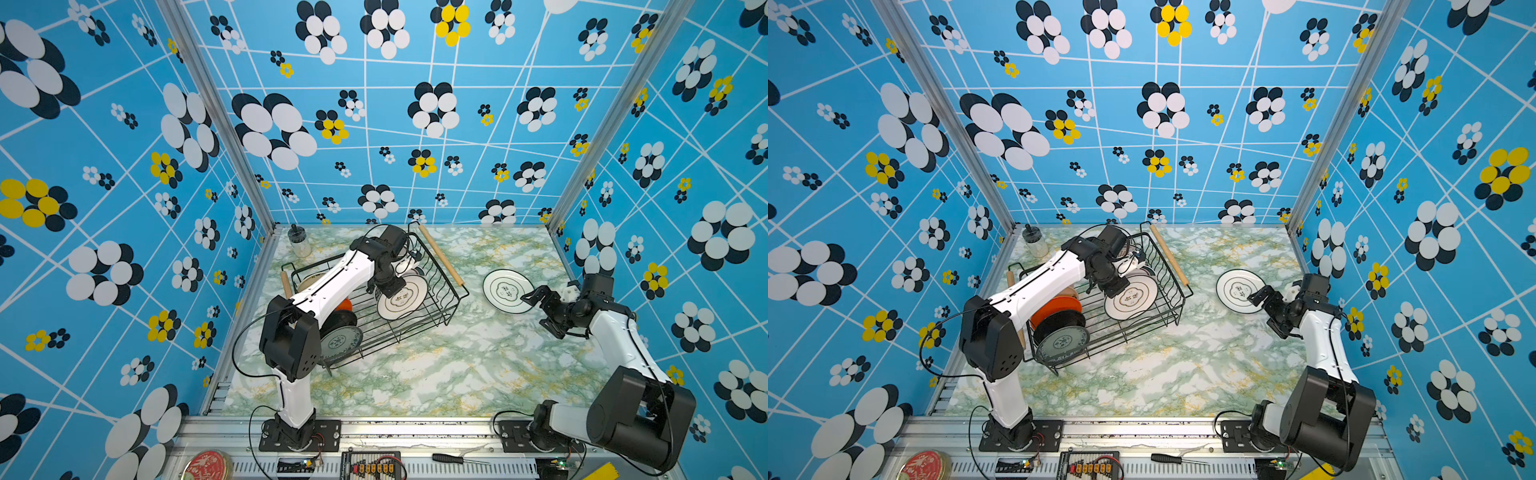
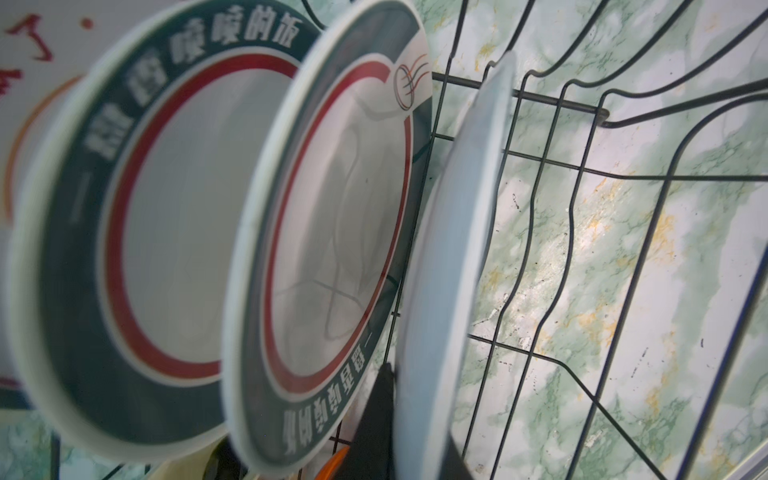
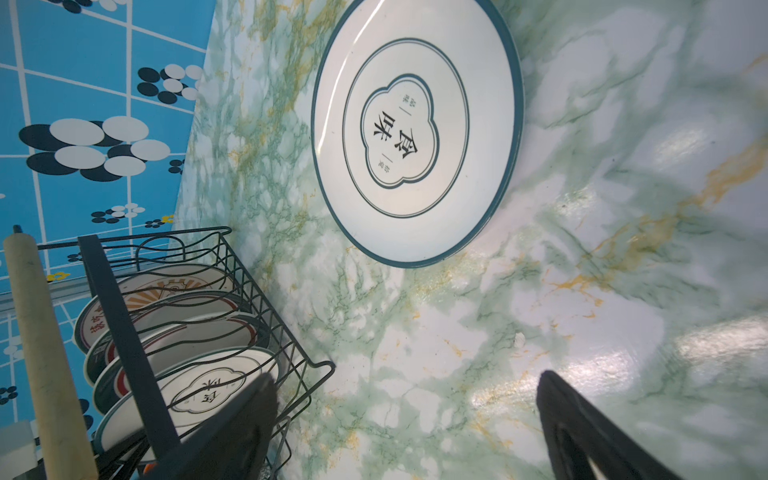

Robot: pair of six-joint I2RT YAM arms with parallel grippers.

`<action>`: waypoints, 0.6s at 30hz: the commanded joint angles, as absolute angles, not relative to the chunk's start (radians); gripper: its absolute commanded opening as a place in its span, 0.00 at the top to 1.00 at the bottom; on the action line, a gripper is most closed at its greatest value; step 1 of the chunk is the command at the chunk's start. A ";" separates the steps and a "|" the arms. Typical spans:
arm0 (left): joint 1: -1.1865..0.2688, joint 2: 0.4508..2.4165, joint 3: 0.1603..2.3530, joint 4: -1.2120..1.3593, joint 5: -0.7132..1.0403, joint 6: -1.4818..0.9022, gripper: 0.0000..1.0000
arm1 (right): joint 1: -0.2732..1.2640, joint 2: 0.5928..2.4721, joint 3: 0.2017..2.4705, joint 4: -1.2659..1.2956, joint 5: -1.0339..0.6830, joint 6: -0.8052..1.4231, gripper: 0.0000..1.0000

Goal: Unload the plates from the dish rack
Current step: 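Lower the left gripper onto the next white green-rimmed plate and grasp it, then lift the white plate from the rack with the left gripper while the right approaches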

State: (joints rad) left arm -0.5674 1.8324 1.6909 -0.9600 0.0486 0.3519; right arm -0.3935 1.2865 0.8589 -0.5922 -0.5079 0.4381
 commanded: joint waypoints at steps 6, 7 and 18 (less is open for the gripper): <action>-0.586 1.722 1.758 -1.000 0.050 0.321 1.00 | -0.399 1.255 0.849 -0.604 -0.531 0.451 0.01; -0.586 1.721 1.758 -0.998 0.041 0.321 1.00 | -0.399 1.254 0.849 -0.605 -0.531 0.453 0.01; -0.590 1.650 1.867 -0.947 0.037 0.167 1.00 | -0.398 1.209 0.843 -0.611 -0.553 0.444 0.01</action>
State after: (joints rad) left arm -0.5850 1.7248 1.7939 -0.9730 0.0280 0.2607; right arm -0.3935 1.2461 0.8589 -0.5953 -0.5182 0.4450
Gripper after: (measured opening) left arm 0.101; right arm 0.992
